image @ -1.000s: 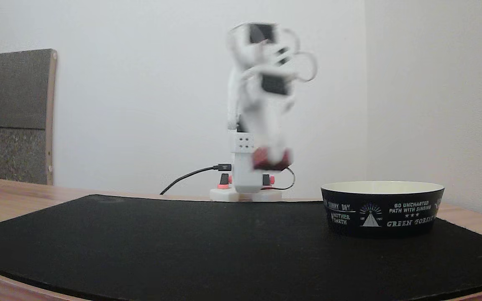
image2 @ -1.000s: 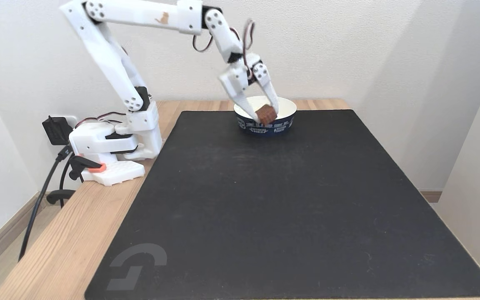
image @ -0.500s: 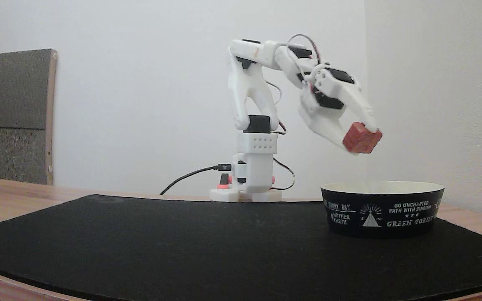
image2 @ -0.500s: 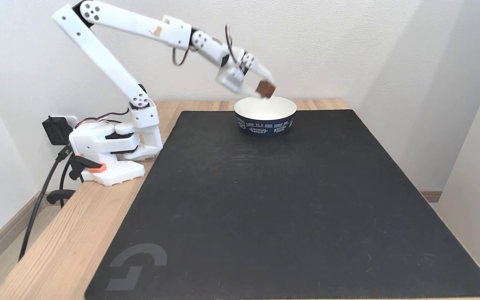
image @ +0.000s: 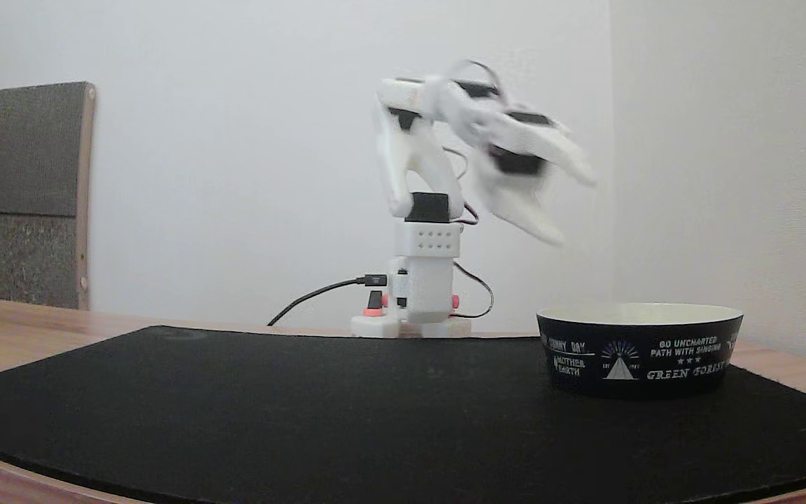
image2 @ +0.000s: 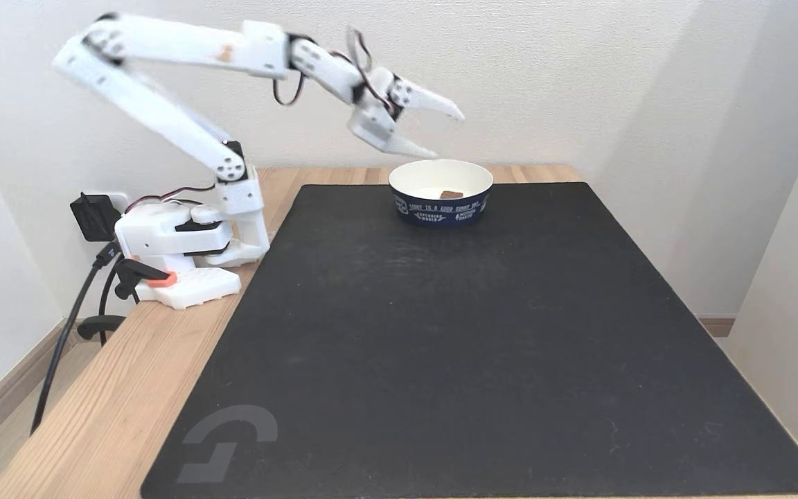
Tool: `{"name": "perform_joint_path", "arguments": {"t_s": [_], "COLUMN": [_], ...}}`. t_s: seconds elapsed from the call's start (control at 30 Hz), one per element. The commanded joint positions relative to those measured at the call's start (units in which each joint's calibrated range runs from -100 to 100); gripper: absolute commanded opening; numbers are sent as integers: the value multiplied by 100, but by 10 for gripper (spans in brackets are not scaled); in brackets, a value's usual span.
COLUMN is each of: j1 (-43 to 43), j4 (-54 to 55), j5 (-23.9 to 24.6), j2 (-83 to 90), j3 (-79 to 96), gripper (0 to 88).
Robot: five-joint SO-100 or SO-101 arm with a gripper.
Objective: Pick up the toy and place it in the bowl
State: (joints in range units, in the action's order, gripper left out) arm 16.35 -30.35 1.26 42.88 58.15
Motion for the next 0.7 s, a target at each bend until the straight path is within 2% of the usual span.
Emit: {"name": "perform_joint_path", "arguments": {"t_s": [0.0,0.13,0.3,0.43,0.67], "j1": [-1079,-1506,-1556,-1447,-1071], "j4": [-1453,-1817,-2037,-2537,-2537], "j5": [-22,-27,10,25,20], "j2": [1869,3469,4962,5712,5654], "j3": [706,2563,3897,4050,4068], "gripper": [165,65,59,63,60]}}
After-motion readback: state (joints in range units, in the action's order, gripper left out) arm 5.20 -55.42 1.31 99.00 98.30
